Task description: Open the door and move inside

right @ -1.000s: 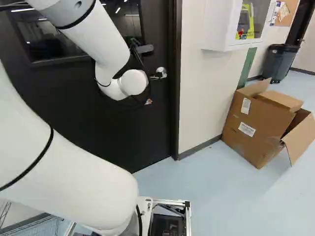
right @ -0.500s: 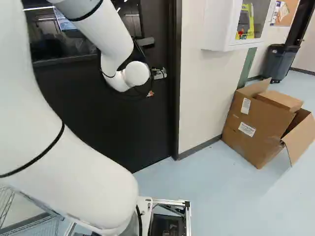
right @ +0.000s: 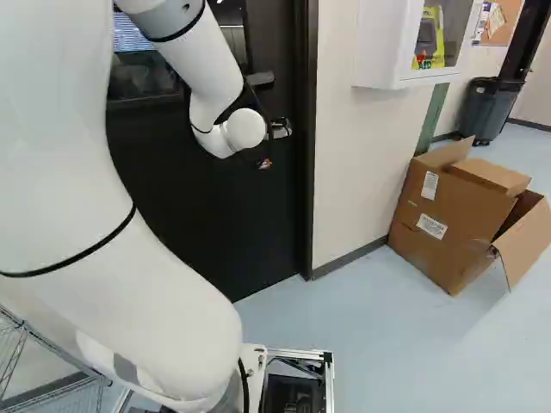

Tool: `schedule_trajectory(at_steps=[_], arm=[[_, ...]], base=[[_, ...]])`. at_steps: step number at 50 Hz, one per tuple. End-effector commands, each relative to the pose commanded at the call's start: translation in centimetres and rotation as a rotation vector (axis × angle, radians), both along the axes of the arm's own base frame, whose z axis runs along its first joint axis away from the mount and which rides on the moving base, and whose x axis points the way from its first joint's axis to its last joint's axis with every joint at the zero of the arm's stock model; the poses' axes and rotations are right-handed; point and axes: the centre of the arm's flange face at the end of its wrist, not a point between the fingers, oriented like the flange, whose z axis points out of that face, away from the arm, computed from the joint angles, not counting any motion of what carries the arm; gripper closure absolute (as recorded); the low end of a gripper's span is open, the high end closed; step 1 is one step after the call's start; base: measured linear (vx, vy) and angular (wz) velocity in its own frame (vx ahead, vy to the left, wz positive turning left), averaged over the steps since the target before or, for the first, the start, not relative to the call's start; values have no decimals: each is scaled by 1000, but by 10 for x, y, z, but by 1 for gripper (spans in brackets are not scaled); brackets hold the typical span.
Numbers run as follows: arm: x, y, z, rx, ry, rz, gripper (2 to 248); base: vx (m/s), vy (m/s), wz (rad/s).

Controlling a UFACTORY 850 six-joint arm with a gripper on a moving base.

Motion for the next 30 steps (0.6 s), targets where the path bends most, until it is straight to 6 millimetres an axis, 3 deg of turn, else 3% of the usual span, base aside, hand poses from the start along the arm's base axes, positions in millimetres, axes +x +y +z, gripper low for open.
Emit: schedule_trajectory(at_steps=[30], arm=[[4, -1, -33, 9, 68, 0, 3]], base=[[0, 0, 0]])
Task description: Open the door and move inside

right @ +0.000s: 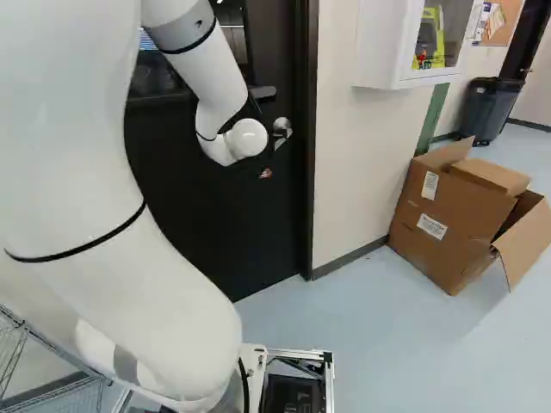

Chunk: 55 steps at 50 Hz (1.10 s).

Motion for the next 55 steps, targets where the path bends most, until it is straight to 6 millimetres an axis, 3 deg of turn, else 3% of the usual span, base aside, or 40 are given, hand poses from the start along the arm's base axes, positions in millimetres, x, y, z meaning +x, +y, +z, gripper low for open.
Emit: schedule_trajectory(at_steps=[33, 55], arm=[[6, -1, -37, 10, 76, 0, 3], [6, -1, -41, 11, 84, 0, 3]], base=[[0, 0, 0], [0, 0, 0]])
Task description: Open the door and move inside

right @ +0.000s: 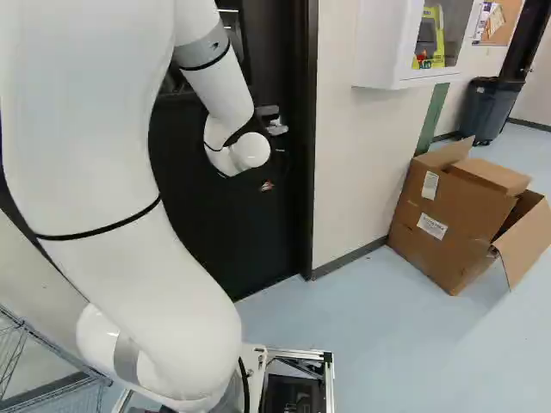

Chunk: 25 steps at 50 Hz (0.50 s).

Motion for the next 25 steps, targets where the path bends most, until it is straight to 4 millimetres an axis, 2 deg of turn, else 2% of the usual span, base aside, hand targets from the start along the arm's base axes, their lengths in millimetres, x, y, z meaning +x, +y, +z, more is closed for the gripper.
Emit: schedule_trajectory(at_steps=[25], arm=[[3, -1, 0, 18, -3, -25, 3]], base=[[0, 0, 0]])
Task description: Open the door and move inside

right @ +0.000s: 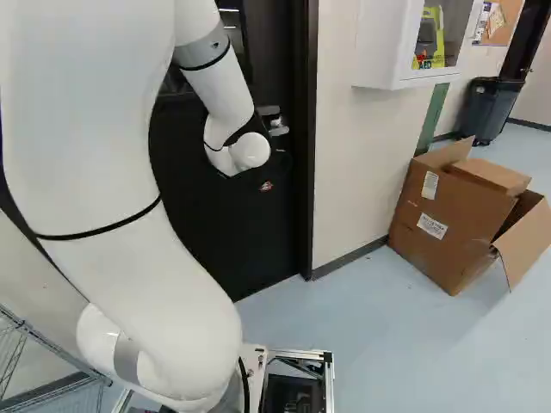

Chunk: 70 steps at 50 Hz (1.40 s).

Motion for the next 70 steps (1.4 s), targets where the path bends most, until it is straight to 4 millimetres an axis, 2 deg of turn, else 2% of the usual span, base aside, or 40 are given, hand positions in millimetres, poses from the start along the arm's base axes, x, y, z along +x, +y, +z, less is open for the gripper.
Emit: schedule_trajectory(at_steps=[30, 70], arm=[[53, 21, 0, 94, -22, -76, 3], [115, 75, -5, 103, -46, 13, 3]], base=[[0, 0, 0], [0, 0, 0]])
